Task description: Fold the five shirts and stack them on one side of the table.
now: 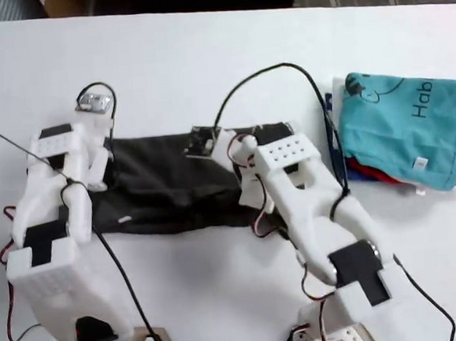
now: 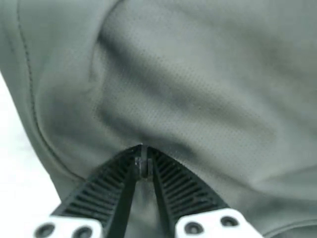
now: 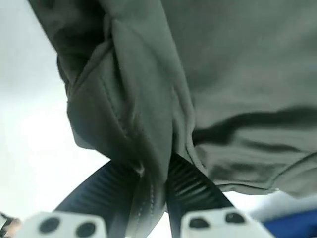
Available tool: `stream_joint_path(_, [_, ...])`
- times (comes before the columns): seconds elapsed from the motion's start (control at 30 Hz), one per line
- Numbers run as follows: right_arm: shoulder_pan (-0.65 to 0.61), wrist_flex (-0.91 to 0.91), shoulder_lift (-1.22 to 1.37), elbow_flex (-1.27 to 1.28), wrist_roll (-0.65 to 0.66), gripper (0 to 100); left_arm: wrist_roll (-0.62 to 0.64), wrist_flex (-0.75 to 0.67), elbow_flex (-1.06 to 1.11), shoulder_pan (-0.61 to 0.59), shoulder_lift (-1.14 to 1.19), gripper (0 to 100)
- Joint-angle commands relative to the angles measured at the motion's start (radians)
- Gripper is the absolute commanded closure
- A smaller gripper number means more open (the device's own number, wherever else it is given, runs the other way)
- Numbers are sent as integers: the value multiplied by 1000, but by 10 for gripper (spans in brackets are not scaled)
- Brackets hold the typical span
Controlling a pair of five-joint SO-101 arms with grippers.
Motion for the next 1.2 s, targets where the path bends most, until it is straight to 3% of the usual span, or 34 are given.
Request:
stream_joint_path(0.0, [-12,-7,5,-66,6,978,0,2,-31,-5,8,974])
stream_joint_path(0.4, [13,-45,219,-249,0,966,0,2,-31,-5,8,974])
stream_joint_path(0.67, [68,-15,303,-414,3,748,0,2,-31,-5,8,974])
stream_joint_path(1.03, [107,90,283,-520,-2,756,0,2,-31,-3,8,974])
stream_joint_path(1.1, [93,154,245,-520,-3,817,0,2,-31,-3,8,974])
stream_joint_path(1.17, [79,194,182,-516,-5,947,0,2,-31,-3,8,974])
